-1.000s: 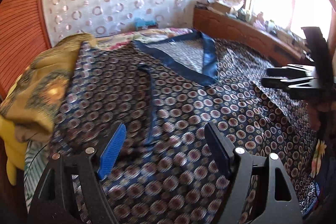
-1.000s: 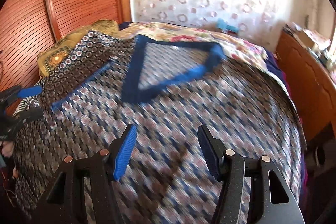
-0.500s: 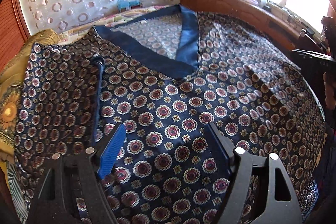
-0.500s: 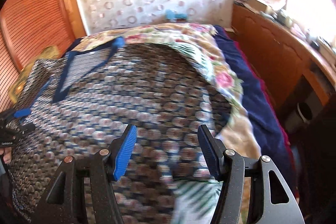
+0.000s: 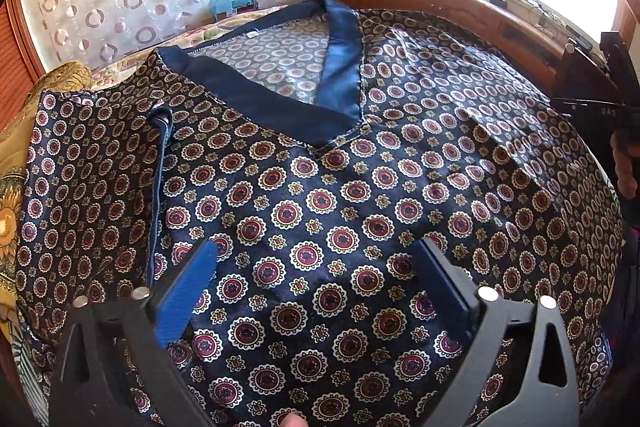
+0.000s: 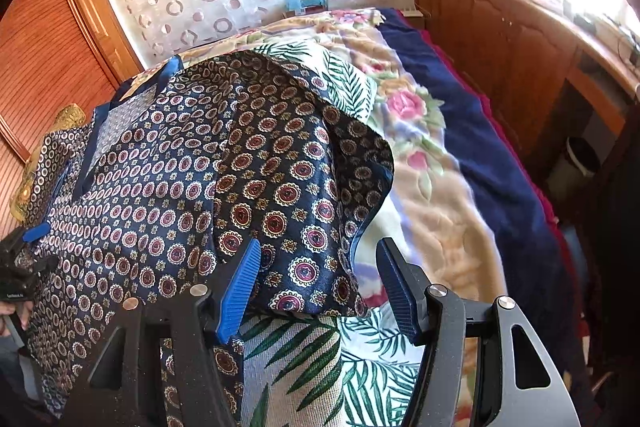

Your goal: Fold small clothes

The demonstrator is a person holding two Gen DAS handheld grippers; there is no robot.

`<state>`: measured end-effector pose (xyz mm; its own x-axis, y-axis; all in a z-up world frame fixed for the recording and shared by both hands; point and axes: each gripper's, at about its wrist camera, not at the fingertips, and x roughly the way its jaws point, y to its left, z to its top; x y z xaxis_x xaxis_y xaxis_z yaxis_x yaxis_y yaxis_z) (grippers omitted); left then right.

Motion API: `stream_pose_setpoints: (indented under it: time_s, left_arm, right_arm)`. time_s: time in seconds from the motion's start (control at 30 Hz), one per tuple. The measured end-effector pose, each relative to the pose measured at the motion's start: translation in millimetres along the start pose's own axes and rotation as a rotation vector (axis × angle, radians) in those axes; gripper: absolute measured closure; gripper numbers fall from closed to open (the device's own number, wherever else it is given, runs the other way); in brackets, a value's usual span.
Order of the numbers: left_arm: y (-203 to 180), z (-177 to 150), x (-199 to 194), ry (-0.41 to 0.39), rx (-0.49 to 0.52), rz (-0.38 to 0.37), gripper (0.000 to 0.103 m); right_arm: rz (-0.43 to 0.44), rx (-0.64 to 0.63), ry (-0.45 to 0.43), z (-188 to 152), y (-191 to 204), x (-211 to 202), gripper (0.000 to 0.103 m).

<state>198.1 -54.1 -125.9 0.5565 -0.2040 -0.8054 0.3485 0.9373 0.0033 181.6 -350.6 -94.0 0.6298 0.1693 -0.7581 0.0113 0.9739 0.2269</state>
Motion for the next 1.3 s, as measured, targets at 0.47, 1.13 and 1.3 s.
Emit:
stream_pose_setpoints:
  time_s: [0.47,1.13,1.3]
  left_arm:
    - [-1.0,-3.9,-12.5,-0.043,-0.006,0.058,0.0]
    - [-39.3,-12.5,-112.6,-0.332,-0.089,-0.097,0.0]
    - [-52.1,-15.8,-108.1,-0.337,-0.092,-0.143,0.0]
  right_arm:
    - [-0.052,-0.114,-0.028,6.3,9.0,-10.2,0.099]
    - [0.146,-0.385,-0.186,-2.2,124.8,-67.9,0.099]
    - [0.098,-0.329,-0.212,3.9,96.0,-65.3,0.054]
